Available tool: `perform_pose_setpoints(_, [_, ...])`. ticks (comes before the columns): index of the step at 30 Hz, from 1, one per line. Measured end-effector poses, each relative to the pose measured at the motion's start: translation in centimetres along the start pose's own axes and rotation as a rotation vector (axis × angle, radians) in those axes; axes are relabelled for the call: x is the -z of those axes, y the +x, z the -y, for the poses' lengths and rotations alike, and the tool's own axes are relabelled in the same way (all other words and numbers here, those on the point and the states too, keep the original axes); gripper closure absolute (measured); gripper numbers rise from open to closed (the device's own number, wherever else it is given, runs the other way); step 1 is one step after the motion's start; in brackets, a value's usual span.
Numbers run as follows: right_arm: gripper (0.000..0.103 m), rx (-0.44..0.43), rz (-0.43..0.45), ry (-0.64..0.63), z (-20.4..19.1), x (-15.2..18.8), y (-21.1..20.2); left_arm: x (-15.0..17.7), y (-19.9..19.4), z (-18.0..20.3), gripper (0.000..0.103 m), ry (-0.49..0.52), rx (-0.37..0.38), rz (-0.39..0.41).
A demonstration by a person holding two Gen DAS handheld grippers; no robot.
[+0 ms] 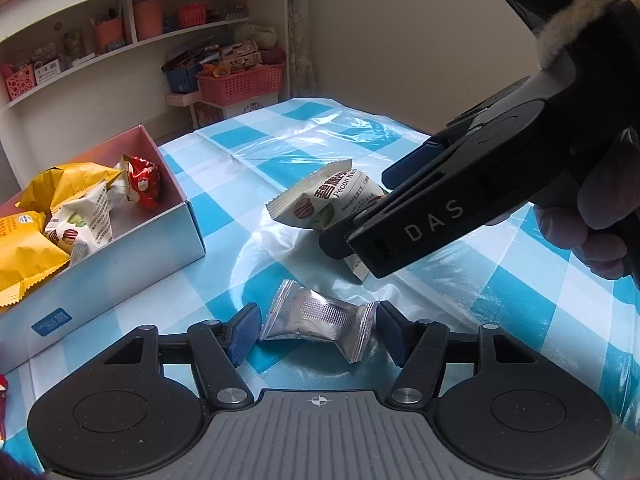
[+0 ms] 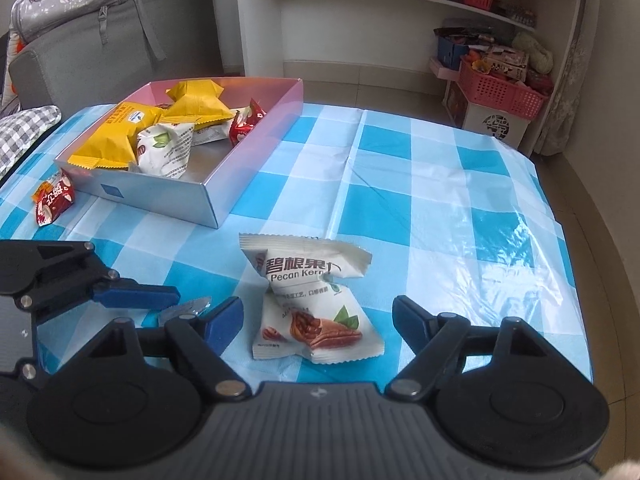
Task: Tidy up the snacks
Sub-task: 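Grasp the silver-wrapped candy with the left gripper while the right gripper grasps the white pecan packet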
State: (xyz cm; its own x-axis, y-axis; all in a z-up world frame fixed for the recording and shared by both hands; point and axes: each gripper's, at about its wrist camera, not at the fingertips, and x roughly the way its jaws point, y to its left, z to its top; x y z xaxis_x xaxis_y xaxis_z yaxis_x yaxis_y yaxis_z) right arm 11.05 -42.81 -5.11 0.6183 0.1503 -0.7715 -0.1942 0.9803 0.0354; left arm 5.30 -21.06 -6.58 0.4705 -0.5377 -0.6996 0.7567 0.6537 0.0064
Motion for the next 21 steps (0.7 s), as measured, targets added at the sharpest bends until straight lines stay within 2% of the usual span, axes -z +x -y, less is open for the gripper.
perform_pose_setpoints(3, [0.038, -0.001, -0.003, 0.014, 0.1, 0.0, 0.2, 0.0, -0.1, -0.1, 0.055, -0.003, 0.004, 0.004])
perform_pose_setpoints(10, [0.045, 0.026, -0.008, -0.016, -0.9, 0.1, 0.9, 0.0, -0.2, 0.0, 0.063, 0.003, -0.004, 0.012])
perform_pose_setpoints(15, [0.055, 0.03, -0.005, -0.041, -1.6, 0.0, 0.6, 0.1, -0.5, -0.2, 0.064, 0.013, -0.004, 0.01])
perform_pose_setpoints(21, [0.057, 0.018, -0.009, -0.068, -2.1, 0.0, 0.4, 0.3, -1.5, -1.0, 0.064, -0.001, -0.014, 0.017])
